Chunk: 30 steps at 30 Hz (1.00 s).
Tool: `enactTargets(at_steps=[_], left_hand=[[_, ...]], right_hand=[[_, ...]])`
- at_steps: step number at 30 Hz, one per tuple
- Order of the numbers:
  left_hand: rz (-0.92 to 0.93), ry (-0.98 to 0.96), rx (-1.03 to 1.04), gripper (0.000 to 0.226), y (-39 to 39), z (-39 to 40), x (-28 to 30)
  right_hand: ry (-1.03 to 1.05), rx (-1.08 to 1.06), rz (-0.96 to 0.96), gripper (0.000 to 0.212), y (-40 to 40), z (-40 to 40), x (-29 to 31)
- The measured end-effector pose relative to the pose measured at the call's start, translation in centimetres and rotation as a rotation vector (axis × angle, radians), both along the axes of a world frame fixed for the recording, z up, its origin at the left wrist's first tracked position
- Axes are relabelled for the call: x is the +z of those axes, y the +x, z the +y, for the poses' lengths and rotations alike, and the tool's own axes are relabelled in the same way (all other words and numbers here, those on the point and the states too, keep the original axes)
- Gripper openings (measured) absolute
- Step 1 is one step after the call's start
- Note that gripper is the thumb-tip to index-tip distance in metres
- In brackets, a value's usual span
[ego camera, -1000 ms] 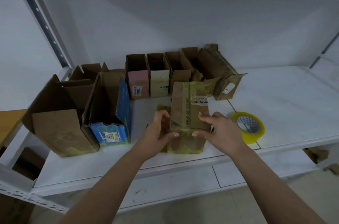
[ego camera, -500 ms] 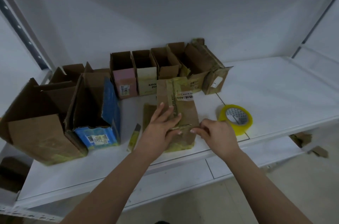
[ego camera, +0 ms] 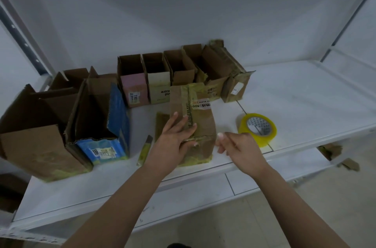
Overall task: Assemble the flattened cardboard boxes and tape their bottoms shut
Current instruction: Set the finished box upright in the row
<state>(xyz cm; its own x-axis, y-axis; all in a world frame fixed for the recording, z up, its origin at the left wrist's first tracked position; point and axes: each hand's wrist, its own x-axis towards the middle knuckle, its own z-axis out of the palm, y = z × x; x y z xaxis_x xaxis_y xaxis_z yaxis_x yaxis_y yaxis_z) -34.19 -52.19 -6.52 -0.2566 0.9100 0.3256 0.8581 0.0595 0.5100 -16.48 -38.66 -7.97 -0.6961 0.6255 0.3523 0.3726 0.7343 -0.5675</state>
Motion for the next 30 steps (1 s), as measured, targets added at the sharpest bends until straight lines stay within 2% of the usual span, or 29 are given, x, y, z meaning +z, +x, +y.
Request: enactTargets(at_steps=[3, 7, 9, 12, 14, 16, 19, 23, 26, 30], left_hand=[[-0.013, -0.008, -0.009, 0.050, 0.0, 0.0, 0.0], [-0.027, -0.023, -0.027, 0.050, -0.2, 0.1, 0.0], [-0.025, -0.022, -0.034, 0.048, -0.3, 0.1, 0.0], [-0.030, -0.019, -0.037, 0.047, -0.5, 0.1, -0.3], [-0.019, -0.021, -0.036, 0.047, -0.7, 0.1, -0.3], [-0.010, -0.018, -0.036, 0.046, -0.6, 0.2, -0.4], [-0.018, -0.013, -0.035, 0.046, -0.6, 0.3, -0.5], [-0.005, -0.023, -0.035, 0.046, -0.8, 0.4, -0.5], [-0.009, -0.040, -0.031, 0.045, -0.9, 0.5, -0.6], [-0.020, -0.059, -0.032, 0.047, -0.8, 0.6, -0.3]], right_hand=[[-0.317, -0.014, 0.097, 0.028, 0.8, 1.0, 0.1], [-0.417, 0.110, 0.076, 0.014, 0.4, 1.5, 0.0], [-0.320, 0.139, 0.074, 0.021, -0.3, 1.7, -0.1], [0.044, 0.107, 0.043, 0.046, -1.8, 2.1, -1.0], [0.168, 0.103, 0.041, 0.063, -2.3, 2.1, -1.5], [0.168, 0.109, 0.060, 0.067, -2.0, 2.3, -1.7], [0.093, 0.168, 0.053, 0.054, -1.4, 3.0, -1.6], [0.308, 0.114, -0.020, 0.055, -1.8, 2.8, -1.8], [0.122, 0.097, -0.063, 0.071, -1.6, 2.9, -1.6], [0.103, 0.063, -0.179, 0.073, -1.8, 2.3, -0.8]])
